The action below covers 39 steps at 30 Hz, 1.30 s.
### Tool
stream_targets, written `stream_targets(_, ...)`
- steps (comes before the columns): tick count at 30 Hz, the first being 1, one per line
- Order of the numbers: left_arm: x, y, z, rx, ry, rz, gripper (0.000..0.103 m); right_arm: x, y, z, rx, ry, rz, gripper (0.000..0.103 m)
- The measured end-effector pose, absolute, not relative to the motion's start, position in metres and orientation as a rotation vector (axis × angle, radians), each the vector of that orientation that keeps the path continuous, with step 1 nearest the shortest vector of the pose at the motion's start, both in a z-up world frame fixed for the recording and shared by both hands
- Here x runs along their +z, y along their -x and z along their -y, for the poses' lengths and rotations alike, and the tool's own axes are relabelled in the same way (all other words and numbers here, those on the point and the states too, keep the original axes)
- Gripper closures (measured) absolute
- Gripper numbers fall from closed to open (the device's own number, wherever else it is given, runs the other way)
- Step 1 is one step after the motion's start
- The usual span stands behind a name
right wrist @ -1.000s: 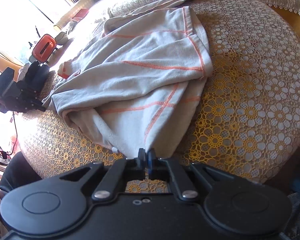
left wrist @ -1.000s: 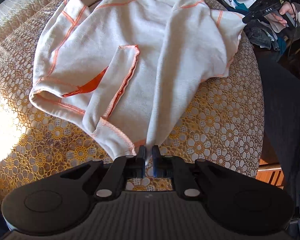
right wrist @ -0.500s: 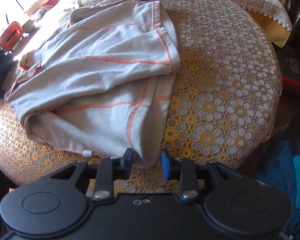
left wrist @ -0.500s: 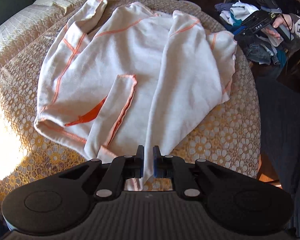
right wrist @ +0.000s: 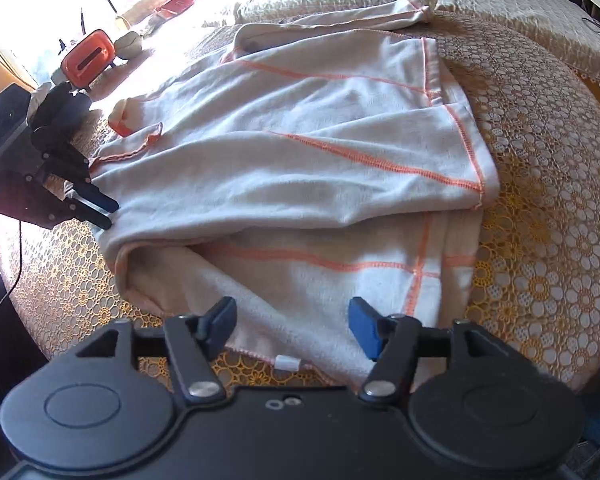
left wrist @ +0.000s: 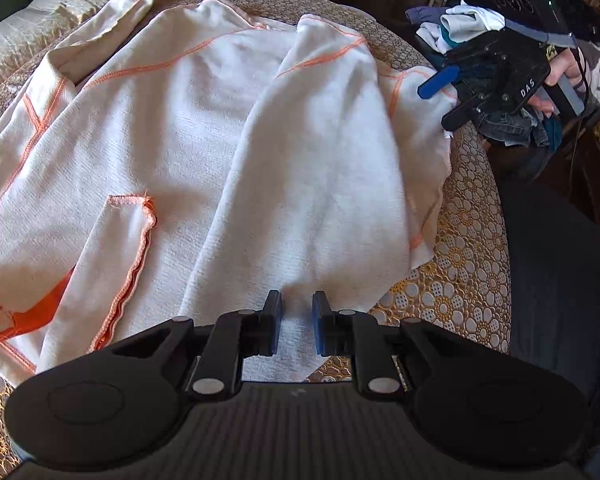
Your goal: Fold clothes
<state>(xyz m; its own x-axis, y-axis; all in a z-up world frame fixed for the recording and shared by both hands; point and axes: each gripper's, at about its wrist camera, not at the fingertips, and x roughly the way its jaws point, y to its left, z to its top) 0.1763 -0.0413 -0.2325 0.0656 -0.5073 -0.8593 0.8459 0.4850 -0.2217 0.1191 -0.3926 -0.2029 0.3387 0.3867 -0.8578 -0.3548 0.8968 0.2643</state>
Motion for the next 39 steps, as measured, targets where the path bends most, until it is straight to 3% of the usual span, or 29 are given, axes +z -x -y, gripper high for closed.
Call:
stream_targets(7, -0.22, -0.181, 0.031, -1.038, -0.371, -1.038, 0.088, -0.21, -0.123, 0.391, 0.476, -0.025, -1.187, 0.0)
stream_targets(12, -0.196, -0.223, -0.004, -0.874, -0.292, -0.976, 0.087, -0.165, -0.161, 0.397, 0.493, -0.051, -1.048, 0.0)
stream_targets(15, -0.191, -0.255, -0.022, -0.753, -0.28, -0.951, 0.071, -0.144, -0.208, 0.397, 0.434, -0.111, -0.976, 0.0)
stream_targets(18, -0.192, -0.286, -0.03, -0.706, -0.22, -0.951, 0.035, -0.136, -0.267, 0.393, 0.363, -0.197, -0.948, 0.0)
stream_targets(28, -0.216, -0.344, -0.007, -0.705, -0.218, -0.972, 0.035, -0.161, -0.419, 0.376, 0.127, -0.386, -0.977, 0.0)
stream_targets(39, -0.238, -0.362, 0.019, -0.768, -0.258, -1.001, 0.035, -0.205, -0.509, 0.369, -0.017, -0.446, -1.034, 0.0)
